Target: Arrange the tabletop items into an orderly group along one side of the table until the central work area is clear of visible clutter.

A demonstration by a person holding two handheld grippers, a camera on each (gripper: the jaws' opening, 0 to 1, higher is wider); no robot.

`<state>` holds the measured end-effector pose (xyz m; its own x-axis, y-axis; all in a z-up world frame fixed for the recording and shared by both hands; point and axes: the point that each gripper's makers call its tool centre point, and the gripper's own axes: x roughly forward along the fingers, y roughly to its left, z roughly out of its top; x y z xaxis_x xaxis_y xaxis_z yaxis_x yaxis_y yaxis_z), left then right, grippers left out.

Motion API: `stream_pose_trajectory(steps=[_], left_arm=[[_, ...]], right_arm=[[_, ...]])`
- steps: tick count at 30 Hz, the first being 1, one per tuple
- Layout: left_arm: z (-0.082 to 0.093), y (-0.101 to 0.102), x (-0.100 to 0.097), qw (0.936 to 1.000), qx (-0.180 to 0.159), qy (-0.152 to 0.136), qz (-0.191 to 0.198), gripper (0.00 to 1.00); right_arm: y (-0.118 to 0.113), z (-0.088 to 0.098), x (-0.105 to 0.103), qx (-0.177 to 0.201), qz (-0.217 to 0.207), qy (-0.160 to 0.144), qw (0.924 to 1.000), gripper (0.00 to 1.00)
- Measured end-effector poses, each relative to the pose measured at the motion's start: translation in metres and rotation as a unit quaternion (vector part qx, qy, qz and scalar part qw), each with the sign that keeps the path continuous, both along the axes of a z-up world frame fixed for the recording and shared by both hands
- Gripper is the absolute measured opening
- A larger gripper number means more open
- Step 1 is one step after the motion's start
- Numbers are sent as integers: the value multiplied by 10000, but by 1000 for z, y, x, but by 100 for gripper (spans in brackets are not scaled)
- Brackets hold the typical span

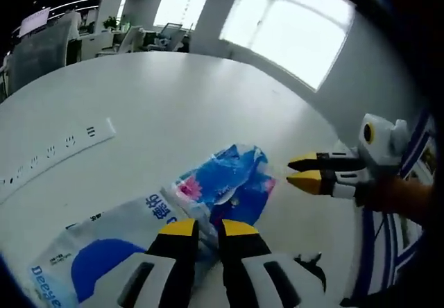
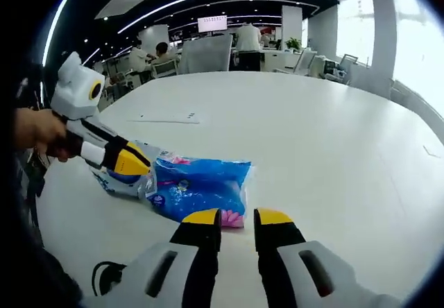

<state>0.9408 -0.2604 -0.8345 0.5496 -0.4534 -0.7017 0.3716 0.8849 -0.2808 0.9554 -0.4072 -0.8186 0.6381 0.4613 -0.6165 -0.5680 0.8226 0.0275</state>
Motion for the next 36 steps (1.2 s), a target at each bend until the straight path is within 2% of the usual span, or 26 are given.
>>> stream_pose_trajectory(steps=[4,10,16,25,36], left_arm=[[6,-4,-10,9999,-63,-92,-95,11],[11,-9,-21,9995,-58,-200,-222,17],[13,-13,-47,9990,-41,-250,-377,21],[14,-26,-84,9975,-15,-260,-653,26],[2,-50,-122,9946,30,-105,-1030,26]], right_arm=[[4,8,-14,42,125,-87,9999,22],[6,19,-37,113,237,-176,9995,28],[11,23,-65,90,379,-153,9991,34],[10,11,-105,-65,509,33,9987,38],[1,-15,-148,-369,292,412,9980,34]])
